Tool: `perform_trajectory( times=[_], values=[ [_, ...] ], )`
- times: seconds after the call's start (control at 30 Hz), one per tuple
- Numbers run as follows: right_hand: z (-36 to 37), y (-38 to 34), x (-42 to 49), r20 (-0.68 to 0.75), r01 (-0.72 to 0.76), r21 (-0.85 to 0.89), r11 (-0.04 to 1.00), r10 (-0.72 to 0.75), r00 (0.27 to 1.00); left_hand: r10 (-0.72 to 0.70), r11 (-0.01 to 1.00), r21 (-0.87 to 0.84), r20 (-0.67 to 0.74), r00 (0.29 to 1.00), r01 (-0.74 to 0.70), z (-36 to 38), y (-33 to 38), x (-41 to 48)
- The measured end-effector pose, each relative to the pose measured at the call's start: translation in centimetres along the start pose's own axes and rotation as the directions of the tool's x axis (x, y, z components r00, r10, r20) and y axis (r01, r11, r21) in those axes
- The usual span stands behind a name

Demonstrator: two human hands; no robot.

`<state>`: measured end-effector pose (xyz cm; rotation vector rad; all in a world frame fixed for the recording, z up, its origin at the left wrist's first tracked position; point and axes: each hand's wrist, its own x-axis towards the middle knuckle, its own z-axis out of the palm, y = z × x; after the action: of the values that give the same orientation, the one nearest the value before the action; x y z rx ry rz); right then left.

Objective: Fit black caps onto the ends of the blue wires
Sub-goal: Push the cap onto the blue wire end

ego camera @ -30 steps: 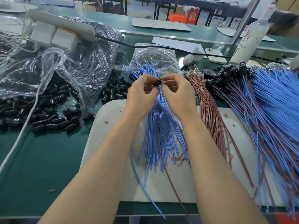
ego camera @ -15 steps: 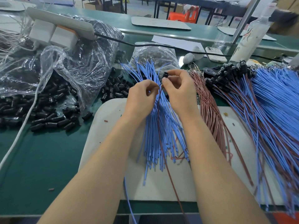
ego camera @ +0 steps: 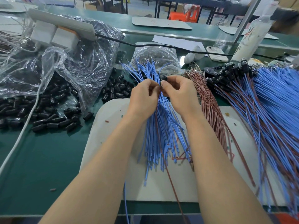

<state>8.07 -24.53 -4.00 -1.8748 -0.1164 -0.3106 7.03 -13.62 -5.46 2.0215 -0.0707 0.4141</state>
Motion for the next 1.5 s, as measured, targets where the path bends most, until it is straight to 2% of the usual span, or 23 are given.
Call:
perform_trajectory(
  times=[0.23,0.4,0.53,0.77,0.97,1.2,1.5],
  values=[
    [0.19,0.01,-0.07,0.002,0.000,0.037,0.999,0.000,1.000,-0.034,0.996,-0.087,-0.017,0.999,0.033,-0.02,0.06,0.04],
    [-0.09,-0.12,-0.07,-0.023,-0.036,0.141,0.989,0.039,0.999,-0.120,0.965,-0.221,0.115,0.986,0.144,-0.46,0.07,0.05],
    [-0.29,-0.19,0.03,-0.042,-0.055,0.182,0.982,0.063,0.997,-0.119,0.945,-0.281,0.186,0.975,0.168,-0.54,0.26,-0.07],
    [-0.03,-0.04,-0.25,0.063,-0.087,0.170,0.982,0.077,0.995,-0.090,0.957,-0.262,0.138,0.986,0.124,-0.44,0.37,0.01],
    [-0.17,-0.04,-0.26,0.074,-0.088,0.190,0.978,0.075,0.994,-0.091,0.961,-0.250,0.130,0.987,0.121,-0.49,0.38,0.01],
    [-0.40,-0.03,0.05,-0.032,-0.076,0.277,0.958,0.088,0.996,-0.089,0.962,-0.243,0.157,0.984,0.126,-0.48,0.25,0.07],
    [-0.69,-0.12,0.15,-0.125,-0.093,0.230,0.969,0.124,0.984,-0.105,0.961,-0.235,0.178,0.978,0.146,-0.73,0.49,-0.25]
  ],
)
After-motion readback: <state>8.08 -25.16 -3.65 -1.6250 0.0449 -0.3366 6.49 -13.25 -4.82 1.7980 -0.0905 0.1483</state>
